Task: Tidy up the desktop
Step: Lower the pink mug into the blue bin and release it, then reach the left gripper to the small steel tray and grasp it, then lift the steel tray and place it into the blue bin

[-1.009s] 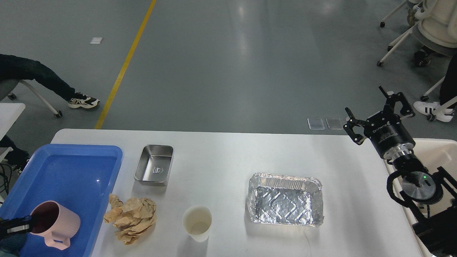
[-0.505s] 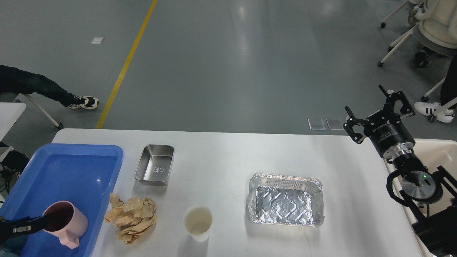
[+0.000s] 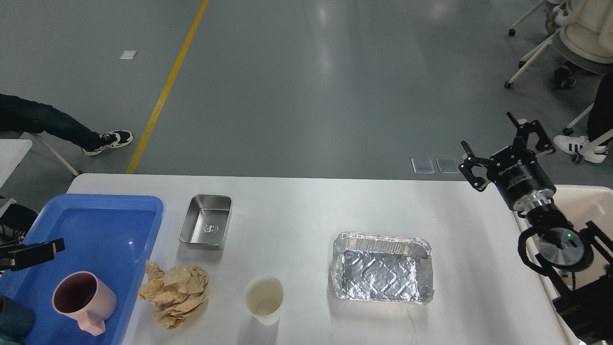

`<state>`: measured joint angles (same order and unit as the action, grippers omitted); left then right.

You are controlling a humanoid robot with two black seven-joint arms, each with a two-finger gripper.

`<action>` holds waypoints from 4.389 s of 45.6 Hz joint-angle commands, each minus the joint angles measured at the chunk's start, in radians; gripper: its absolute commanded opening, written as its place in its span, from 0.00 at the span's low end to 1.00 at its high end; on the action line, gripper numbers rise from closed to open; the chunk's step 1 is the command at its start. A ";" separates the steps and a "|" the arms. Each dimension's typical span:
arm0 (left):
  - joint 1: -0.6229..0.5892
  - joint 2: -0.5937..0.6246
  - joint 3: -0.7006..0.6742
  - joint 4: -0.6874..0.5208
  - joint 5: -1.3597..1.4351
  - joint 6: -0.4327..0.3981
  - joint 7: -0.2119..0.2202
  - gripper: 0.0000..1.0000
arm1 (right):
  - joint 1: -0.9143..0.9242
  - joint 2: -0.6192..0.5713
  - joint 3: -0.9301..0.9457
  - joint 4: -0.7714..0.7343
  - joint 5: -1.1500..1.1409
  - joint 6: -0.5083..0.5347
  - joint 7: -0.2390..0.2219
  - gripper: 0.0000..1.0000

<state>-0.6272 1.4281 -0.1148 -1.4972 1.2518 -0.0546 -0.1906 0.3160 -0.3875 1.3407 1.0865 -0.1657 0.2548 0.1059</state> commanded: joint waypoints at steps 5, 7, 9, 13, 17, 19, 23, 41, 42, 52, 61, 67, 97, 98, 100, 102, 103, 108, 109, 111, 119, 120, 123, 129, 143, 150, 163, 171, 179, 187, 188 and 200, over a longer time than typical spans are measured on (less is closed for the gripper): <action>-0.123 0.087 -0.019 -0.052 0.002 -0.024 -0.058 0.97 | 0.002 -0.001 0.000 0.000 0.000 0.000 0.000 1.00; -0.155 0.090 -0.020 -0.072 0.002 -0.031 -0.079 0.97 | 0.002 0.001 -0.002 0.000 0.000 0.000 0.000 1.00; -0.175 0.097 -0.023 -0.104 0.002 -0.050 -0.089 0.97 | 0.002 0.001 -0.003 0.000 0.000 0.000 0.000 1.00; -0.196 0.123 -0.032 -0.152 0.002 -0.086 -0.089 0.97 | 0.002 -0.004 -0.003 0.000 0.000 0.000 0.000 1.00; -0.221 0.124 -0.043 -0.170 0.000 -0.091 -0.087 0.97 | 0.000 -0.016 -0.003 0.000 0.000 0.001 0.000 1.00; -0.223 0.121 -0.045 -0.176 0.000 -0.094 -0.087 0.97 | 0.000 -0.021 -0.003 -0.002 0.000 0.001 0.000 1.00; -0.218 0.117 -0.042 -0.186 0.000 -0.117 -0.085 0.97 | 0.000 -0.021 -0.003 0.000 0.000 0.001 0.000 1.00; -0.213 -0.020 -0.045 -0.071 -0.011 -0.153 -0.038 0.97 | 0.000 -0.019 -0.006 0.000 0.000 0.001 0.000 1.00; -0.212 -0.049 -0.046 -0.043 -0.011 -0.153 -0.027 0.97 | 0.000 -0.019 -0.006 0.000 0.000 0.001 0.000 1.00; -0.221 -0.425 -0.040 0.311 -0.009 -0.165 0.019 0.97 | -0.002 -0.033 -0.003 -0.002 0.000 0.001 0.000 1.00; -0.232 -0.670 -0.029 0.492 -0.008 -0.185 0.020 0.97 | -0.009 -0.037 0.002 -0.004 0.000 0.003 0.000 1.00; -0.227 -0.776 -0.008 0.595 0.006 -0.183 0.023 0.97 | -0.017 -0.039 0.006 -0.007 0.000 0.006 0.000 1.00; -0.192 -1.028 0.052 0.919 0.006 -0.149 0.017 0.93 | -0.023 -0.059 0.014 -0.007 0.000 0.006 0.000 1.00; -0.190 -1.029 0.052 0.923 0.006 -0.149 0.017 0.93 | -0.023 -0.059 0.014 -0.007 0.000 0.006 0.000 1.00; -0.189 -1.032 0.052 0.934 0.008 -0.149 0.013 0.91 | -0.023 -0.059 0.014 -0.005 0.000 0.006 0.000 1.00; -0.189 -1.032 0.052 0.940 0.008 -0.149 0.011 0.89 | -0.023 -0.059 0.014 -0.005 0.000 0.006 0.000 1.00; -0.189 -1.032 0.053 0.942 0.008 -0.149 0.010 0.87 | -0.023 -0.059 0.014 -0.005 0.000 0.006 0.000 1.00; -0.190 -1.040 0.093 0.951 0.003 -0.145 0.010 0.77 | -0.023 -0.059 0.014 -0.005 0.000 0.006 0.000 1.00; -0.190 -1.045 0.104 0.956 0.002 -0.142 0.010 0.75 | -0.023 -0.059 0.014 -0.005 0.000 0.006 0.000 1.00; -0.190 -1.057 0.125 0.969 0.000 -0.133 0.011 0.72 | -0.023 -0.059 0.014 -0.005 0.000 0.006 0.000 1.00; -0.190 -1.104 0.169 1.069 -0.014 -0.129 0.017 0.48 | -0.023 -0.059 0.015 -0.005 0.000 0.006 0.000 1.00; -0.190 -1.108 0.169 1.077 -0.014 -0.129 0.017 0.44 | -0.023 -0.059 0.015 -0.005 0.000 0.006 0.000 1.00; -0.190 -1.112 0.169 1.080 -0.015 -0.133 0.017 0.29 | -0.023 -0.059 0.017 -0.005 0.000 0.006 0.000 1.00; -0.192 -1.126 0.169 1.085 -0.028 -0.130 0.017 0.05 | -0.023 -0.057 0.028 -0.007 0.000 0.006 0.000 1.00; -0.207 -1.161 0.156 1.117 -0.046 -0.129 0.017 0.00 | -0.020 -0.056 0.028 -0.008 0.000 0.006 0.000 1.00; -0.279 -1.143 0.162 1.109 -0.069 -0.149 0.017 0.00 | -0.009 -0.054 0.028 -0.008 0.000 0.003 0.000 1.00; -0.545 -0.965 0.162 1.103 -0.133 -0.386 0.014 0.00 | -0.005 -0.054 0.025 -0.005 0.000 0.001 0.000 1.00; -0.606 -0.836 0.167 1.089 -0.127 -0.475 0.011 0.00 | -0.006 -0.059 0.025 -0.005 0.000 0.000 0.000 1.00; -0.611 -0.651 0.167 0.938 -0.126 -0.488 0.010 0.00 | -0.006 -0.054 0.023 -0.004 0.000 0.000 0.000 1.00; -0.579 -0.338 0.167 0.570 -0.123 -0.432 0.017 0.00 | -0.006 -0.048 0.017 -0.005 0.000 0.000 0.000 1.00; -0.568 -0.300 0.167 0.533 -0.121 -0.421 0.017 0.00 | -0.006 -0.048 0.015 -0.005 0.000 0.000 0.000 1.00; -0.399 -0.077 0.164 0.362 -0.124 -0.297 -0.013 0.00 | -0.006 -0.040 0.011 -0.002 -0.001 0.000 0.000 1.00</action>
<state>-1.0993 1.3127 0.0493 -1.1144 1.1300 -0.4033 -0.1838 0.3086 -0.4316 1.3524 1.0826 -0.1656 0.2545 0.1058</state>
